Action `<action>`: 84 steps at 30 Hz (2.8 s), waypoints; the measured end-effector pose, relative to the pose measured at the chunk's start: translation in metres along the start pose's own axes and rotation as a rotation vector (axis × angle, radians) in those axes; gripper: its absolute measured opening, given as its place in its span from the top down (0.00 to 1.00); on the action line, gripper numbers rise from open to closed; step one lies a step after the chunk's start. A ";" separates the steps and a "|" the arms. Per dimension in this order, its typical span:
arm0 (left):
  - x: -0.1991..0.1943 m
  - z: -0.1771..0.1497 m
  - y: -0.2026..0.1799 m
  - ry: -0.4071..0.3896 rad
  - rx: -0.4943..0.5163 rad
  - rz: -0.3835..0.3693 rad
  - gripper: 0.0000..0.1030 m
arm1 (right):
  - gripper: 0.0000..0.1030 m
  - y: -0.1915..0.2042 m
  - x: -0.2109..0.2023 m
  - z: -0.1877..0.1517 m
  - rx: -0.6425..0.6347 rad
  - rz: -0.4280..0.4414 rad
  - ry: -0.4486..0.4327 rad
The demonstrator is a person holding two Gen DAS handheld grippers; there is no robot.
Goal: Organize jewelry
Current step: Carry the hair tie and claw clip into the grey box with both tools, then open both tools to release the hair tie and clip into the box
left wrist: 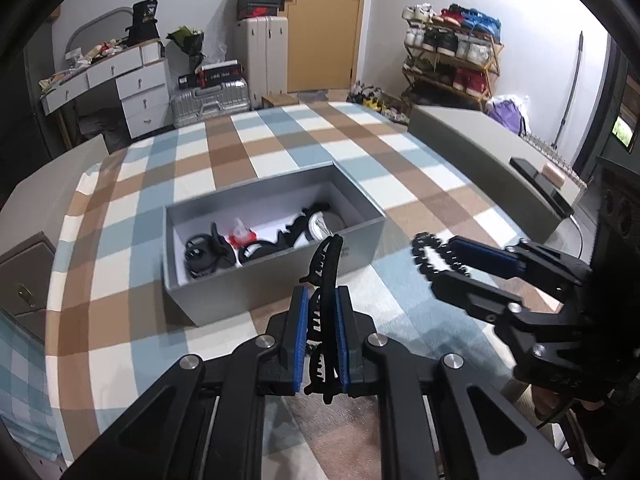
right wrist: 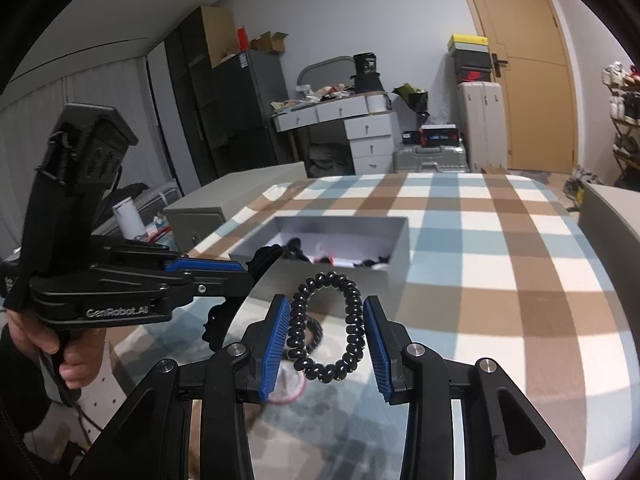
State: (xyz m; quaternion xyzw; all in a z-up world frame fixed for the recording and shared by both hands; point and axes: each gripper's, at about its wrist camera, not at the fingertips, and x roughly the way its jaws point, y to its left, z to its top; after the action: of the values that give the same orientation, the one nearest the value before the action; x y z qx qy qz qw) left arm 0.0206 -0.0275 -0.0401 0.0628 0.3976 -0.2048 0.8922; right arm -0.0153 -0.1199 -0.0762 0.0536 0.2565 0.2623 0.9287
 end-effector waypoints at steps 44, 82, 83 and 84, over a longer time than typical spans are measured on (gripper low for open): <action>0.033 0.066 0.059 -0.117 -0.092 -0.082 0.92 | 0.64 -0.006 0.087 0.074 -0.075 0.036 -0.019; 0.011 0.041 0.058 -0.126 -0.147 -0.029 0.50 | 0.22 -0.009 0.043 0.069 -0.023 -0.013 -0.071; 0.009 0.041 0.058 -0.130 -0.148 -0.023 0.50 | 0.21 -0.007 0.040 0.069 -0.024 -0.015 -0.074; 0.007 0.040 0.057 -0.135 -0.149 -0.012 0.45 | 0.20 -0.006 0.037 0.068 -0.025 -0.018 -0.077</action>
State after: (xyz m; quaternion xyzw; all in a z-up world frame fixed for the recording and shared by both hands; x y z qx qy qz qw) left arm 0.0754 0.0108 -0.0208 -0.0202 0.3511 -0.1837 0.9179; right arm 0.0486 -0.1038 -0.0354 0.0498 0.2177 0.2551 0.9408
